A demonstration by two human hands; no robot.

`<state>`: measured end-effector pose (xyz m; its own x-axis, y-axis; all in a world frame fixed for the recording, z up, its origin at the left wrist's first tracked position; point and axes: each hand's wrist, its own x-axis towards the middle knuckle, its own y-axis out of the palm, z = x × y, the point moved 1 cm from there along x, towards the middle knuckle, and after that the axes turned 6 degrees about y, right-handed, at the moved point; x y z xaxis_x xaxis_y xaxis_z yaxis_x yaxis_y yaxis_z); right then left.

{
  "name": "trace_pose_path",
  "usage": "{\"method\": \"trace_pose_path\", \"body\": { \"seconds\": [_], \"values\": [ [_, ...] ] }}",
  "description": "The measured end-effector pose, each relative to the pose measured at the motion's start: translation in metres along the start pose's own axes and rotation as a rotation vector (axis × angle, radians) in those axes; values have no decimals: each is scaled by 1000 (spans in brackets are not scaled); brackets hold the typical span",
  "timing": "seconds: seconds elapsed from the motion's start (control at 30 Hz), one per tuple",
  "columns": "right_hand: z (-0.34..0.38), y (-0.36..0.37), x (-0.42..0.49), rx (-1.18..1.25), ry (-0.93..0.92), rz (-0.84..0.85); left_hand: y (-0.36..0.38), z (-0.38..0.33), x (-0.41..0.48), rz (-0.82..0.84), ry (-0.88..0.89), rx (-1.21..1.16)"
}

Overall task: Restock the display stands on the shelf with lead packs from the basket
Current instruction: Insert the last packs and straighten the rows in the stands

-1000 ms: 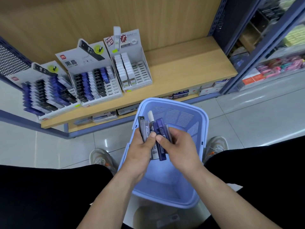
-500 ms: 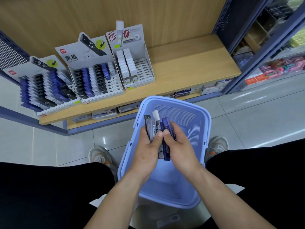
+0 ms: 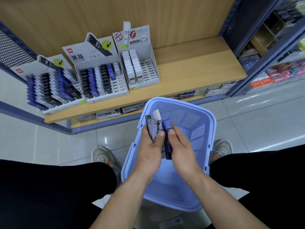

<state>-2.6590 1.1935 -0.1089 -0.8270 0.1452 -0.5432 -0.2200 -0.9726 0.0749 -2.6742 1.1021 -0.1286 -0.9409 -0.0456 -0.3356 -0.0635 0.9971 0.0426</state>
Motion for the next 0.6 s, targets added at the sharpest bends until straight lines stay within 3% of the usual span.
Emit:
{"method": "trace_pose_path", "body": {
  "seconds": [0.4,0.6],
  "values": [
    [3,-2,1,183,41,0,-3,-1,3,-25,-33,-70],
    [1,-6,3,76,-57,-83,-3,1,3,-36,-28,-68]
  ]
}}
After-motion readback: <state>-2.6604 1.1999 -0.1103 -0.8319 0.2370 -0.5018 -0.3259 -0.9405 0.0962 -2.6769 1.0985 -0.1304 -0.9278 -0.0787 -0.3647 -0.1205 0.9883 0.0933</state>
